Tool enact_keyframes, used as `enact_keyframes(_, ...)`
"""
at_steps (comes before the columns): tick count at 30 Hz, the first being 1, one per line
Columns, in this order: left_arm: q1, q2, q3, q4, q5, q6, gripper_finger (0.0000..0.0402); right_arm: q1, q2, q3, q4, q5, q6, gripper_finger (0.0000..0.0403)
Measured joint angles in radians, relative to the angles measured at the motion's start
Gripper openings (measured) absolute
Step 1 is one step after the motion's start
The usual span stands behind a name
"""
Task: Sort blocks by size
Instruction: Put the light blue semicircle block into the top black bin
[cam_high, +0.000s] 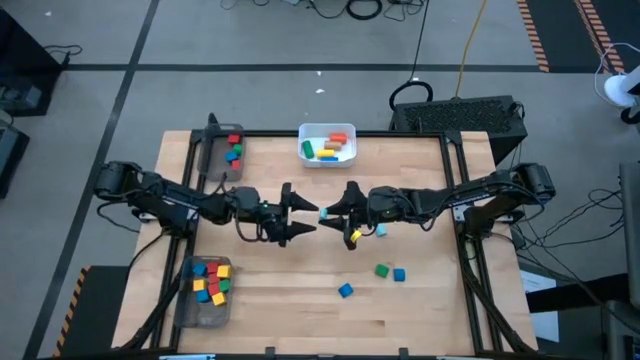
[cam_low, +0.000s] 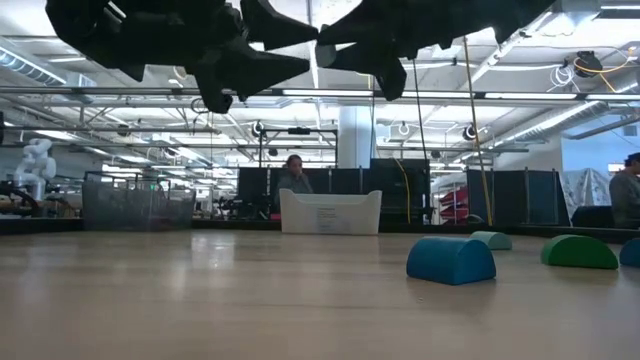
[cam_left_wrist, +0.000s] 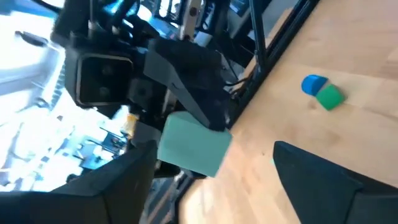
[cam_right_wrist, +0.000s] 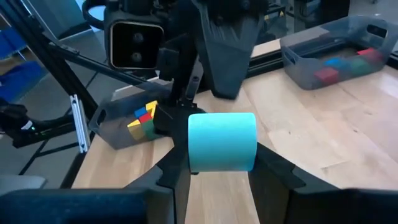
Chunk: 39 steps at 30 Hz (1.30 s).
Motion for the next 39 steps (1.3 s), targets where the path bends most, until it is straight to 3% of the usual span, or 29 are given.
enact_keyframes(6, 0.011, 0.000, 0.016, 0.032, 0.001, 0.031, 0.0341, 0.000, 0.021, 0.000, 0.010, -0.004, 0.015, 0.0116)
enact_keyframes(18, 0.028, 0.000, 0.060, -0.096, 0.045, 0.052, 0.0339, 0.000, 0.053, 0.000, 0.122, -0.026, 0.042, 0.0116)
enact_keyframes(22, 0.028, 0.000, 0.060, -0.122, 0.046, 0.117, 0.0316, -0.005, 0.053, 0.000, 0.119, -0.026, 0.042, 0.0116)
enact_keyframes(39, 0.030, 0.003, 0.061, -0.091, 0.049, 0.106, 0.0215, -0.012, 0.053, 0.000, 0.118, -0.030, 0.034, 0.0116)
